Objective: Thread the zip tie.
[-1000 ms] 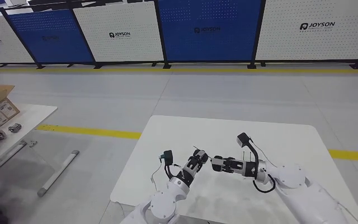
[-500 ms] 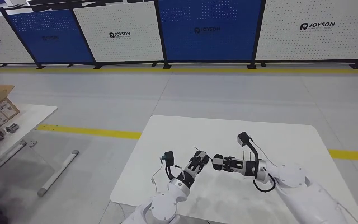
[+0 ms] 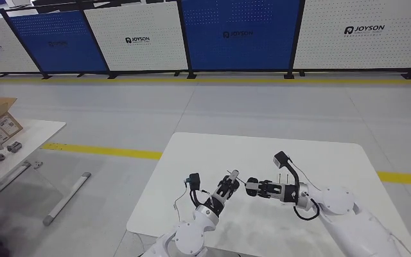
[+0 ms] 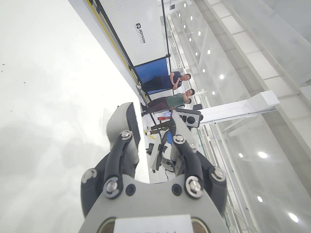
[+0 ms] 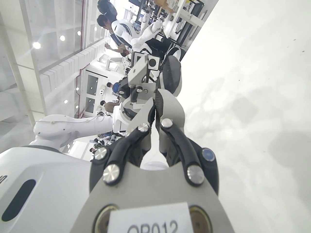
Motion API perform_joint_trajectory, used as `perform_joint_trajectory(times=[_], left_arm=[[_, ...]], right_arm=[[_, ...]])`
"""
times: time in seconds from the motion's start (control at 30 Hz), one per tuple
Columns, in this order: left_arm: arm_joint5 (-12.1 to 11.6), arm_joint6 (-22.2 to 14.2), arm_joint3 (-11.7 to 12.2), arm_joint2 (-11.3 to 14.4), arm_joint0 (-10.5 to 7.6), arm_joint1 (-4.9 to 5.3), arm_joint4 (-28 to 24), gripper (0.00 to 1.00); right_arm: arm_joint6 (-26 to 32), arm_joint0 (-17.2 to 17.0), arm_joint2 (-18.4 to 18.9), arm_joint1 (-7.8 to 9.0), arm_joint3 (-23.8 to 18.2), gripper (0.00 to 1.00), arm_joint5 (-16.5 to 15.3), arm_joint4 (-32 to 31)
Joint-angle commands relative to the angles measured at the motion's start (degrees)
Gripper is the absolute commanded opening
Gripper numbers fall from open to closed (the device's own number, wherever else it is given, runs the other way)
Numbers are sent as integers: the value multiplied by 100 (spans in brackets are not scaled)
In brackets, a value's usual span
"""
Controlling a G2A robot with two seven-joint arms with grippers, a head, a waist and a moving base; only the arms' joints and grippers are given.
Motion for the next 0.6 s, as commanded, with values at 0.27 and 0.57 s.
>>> perform_joint_trajectory(times=[0.27, 0.57], left_arm=[[-376, -897, 156, -217, -24, 58, 2, 100], [-463, -1002, 151, -402, 5, 82, -42, 100]], right_arm=[[333, -54, 91, 19, -89, 0, 128, 37], [424, -12, 136, 12, -37, 0, 250, 60]])
